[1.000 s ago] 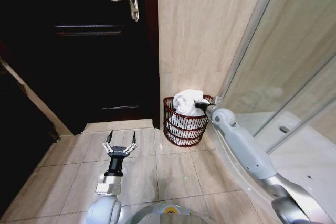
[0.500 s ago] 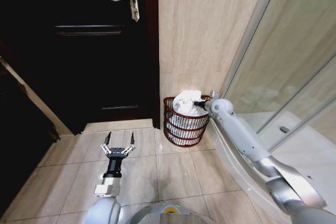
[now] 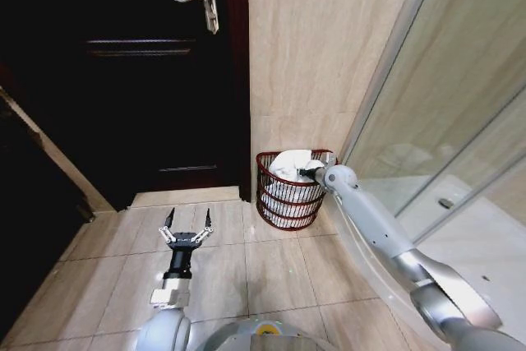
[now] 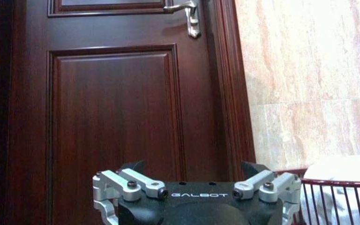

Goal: Discard the used towel into the hamper.

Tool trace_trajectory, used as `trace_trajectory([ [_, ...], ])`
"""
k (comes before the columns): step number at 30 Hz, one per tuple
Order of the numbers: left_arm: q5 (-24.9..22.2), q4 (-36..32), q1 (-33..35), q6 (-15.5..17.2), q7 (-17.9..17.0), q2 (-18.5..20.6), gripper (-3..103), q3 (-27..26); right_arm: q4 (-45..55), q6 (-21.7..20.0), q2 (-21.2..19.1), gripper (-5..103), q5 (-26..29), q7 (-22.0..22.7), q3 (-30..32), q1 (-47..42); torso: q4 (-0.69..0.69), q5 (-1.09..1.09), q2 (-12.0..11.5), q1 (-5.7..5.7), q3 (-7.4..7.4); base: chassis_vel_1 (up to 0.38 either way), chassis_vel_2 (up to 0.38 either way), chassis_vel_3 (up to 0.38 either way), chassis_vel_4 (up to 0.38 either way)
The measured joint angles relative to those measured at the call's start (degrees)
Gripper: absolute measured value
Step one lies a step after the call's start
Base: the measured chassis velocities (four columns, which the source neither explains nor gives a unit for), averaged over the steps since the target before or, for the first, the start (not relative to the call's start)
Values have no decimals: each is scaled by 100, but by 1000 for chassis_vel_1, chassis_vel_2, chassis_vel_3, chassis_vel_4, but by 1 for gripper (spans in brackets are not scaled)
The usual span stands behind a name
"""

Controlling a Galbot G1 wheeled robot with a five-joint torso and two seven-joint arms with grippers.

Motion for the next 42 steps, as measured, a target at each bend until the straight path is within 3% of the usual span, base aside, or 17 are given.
trace_trajectory([
  [6,26,6,-22,15,11,7,100,29,963,215,-333,40,-112,152,486,-509,-1,-3,0,0,-1,0,0,0,0],
  [11,66,50,-58,58,10,2,100,76,1550,451,-473,51,-201,408,685,-864,-3,0,0,0,-1,0,0,0,0],
  [13,92,62,-82,71,6,-18,100,115,1883,544,-540,62,-239,546,797,-979,-2,-2,0,0,-2,0,0,0,0],
  [14,92,62,-82,71,6,-18,100,115,1883,544,-540,62,-239,546,797,-979,-2,-2,0,0,-2,0,0,0,0],
  [17,105,60,-74,61,6,-35,100,127,1892,666,-560,79,-442,481,740,-782,-1,-1,0,0,-2,0,0,0,0],
  [20,105,58,-62,48,6,-35,100,113,1735,739,-532,84,-530,398,598,-528,-1,-5,0,0,-2,0,0,0,0],
  [23,96,48,-54,39,-3,-34,100,92,1377,890,-411,98,-658,207,304,-87,1,-3,0,0,-2,0,0,0,0],
  [30,91,91,-87,37,-22,-36,100,84,870,1122,-122,100,-755,4,-311,318,0,-3,0,0,-1,0,0,0,0],
  [42,58,112,-110,40,-27,-20,100,39,315,958,211,100,-995,32,-671,313,-1,-1,1,1,-1,0,0,0,0],
])
